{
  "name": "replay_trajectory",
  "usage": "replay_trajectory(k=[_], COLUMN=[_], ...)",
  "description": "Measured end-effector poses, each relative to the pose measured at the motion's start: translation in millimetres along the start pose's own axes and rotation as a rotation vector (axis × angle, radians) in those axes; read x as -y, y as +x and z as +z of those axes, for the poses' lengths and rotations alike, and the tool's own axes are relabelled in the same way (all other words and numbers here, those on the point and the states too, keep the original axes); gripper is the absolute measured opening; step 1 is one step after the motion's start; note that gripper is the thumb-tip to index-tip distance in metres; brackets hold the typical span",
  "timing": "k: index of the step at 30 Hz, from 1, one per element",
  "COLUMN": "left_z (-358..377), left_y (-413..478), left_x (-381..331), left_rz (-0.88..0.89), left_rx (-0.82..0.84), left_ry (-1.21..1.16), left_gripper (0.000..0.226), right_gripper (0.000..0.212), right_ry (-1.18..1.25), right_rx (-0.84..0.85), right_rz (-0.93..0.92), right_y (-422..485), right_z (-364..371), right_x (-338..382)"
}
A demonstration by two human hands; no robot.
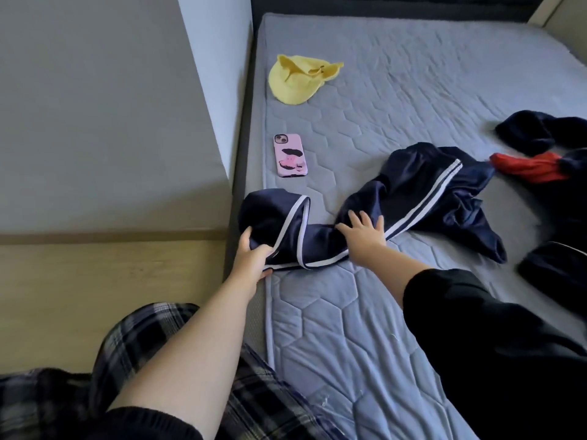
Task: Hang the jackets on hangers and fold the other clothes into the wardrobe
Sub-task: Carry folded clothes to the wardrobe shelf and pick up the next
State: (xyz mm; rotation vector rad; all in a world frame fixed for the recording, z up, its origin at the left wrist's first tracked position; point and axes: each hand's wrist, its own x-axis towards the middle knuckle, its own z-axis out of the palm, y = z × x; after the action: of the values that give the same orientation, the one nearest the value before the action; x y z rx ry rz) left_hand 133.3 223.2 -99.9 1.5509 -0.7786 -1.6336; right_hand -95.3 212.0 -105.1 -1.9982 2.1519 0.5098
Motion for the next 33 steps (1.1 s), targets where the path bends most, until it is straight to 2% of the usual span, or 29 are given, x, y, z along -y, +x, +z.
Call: replay_trajectory(k=[2,3,5,7,9,11,12,13,15,17,19,20,22,24,25,27,29,31,33], left_z=[-1,-2,-2,-1,-1,-1,-2,-4,-7,-6,-2,0,3,3,3,5,6,5,3], left_y=[4,6,3,3,6,10,10,10,8,6,4,3,0,2,3,1,-1,-1,-3], left_x=[-2,-4,-11,-14,-14,-12,-14,-16,-23,-24,-13,-7,2,8,8,7,2,-3,-9], left_rz=[0.062,0.109,0.223,0.417,0.622,0.651,0.626,0.609,0.632,0.765,0.899,0.894,0.728,0.610,0.584,0.564,0.511,0.466,0.494], left_rx=[-0.003,-0.036,-0.136,-0.226,-0.232,-0.218,-0.233,-0.257,-0.309,-0.304,-0.228,-0.153,0.026,0.110,0.124,0.091,-0.023,-0.178,-0.234], left_ry=[0.049,0.106,0.260,0.460,0.581,0.550,0.497,0.442,0.428,0.597,0.849,0.965,1.127,1.191,1.203,1.214,1.219,1.185,1.102], left_gripper=[0.074,0.075,0.073,0.069,0.058,0.046,0.042,0.042,0.054,0.060,0.059,0.057,0.053,0.051,0.052,0.051,0.046,0.040,0.037], right_gripper=[0.042,0.032,0.025,0.021,0.022,0.018,0.020,0.030,0.046,0.049,0.059,0.067,0.082,0.083,0.076,0.053,0.031,0.025,0.024], right_ry=[0.127,0.277,0.608,0.831,0.998,1.199,1.221,1.168,0.901,0.640,0.451,0.413,0.491,0.729,0.795,0.796,0.866,1.082,1.346], right_rx=[-0.091,-0.142,-0.195,-0.197,-0.058,0.183,0.215,0.154,-0.088,-0.296,-0.377,-0.382,-0.310,-0.164,-0.099,-0.073,-0.101,-0.095,-0.028], right_rz=[0.085,0.137,0.215,0.129,-0.067,-0.217,-0.245,-0.236,-0.138,0.055,0.308,0.423,0.580,0.620,0.586,0.500,0.429,0.328,0.181], right_y=[2,3,2,1,-6,-15,-14,-11,-4,2,1,0,-6,-8,-9,-10,-10,-14,-21], right_z=[6,3,-10,-30,-52,-67,-70,-70,-65,-57,-46,-38,-24,-13,-9,-9,-13,-20,-30], right_x=[3,6,14,24,39,53,55,53,42,21,-4,-18,-41,-54,-55,-52,-40,-19,8])
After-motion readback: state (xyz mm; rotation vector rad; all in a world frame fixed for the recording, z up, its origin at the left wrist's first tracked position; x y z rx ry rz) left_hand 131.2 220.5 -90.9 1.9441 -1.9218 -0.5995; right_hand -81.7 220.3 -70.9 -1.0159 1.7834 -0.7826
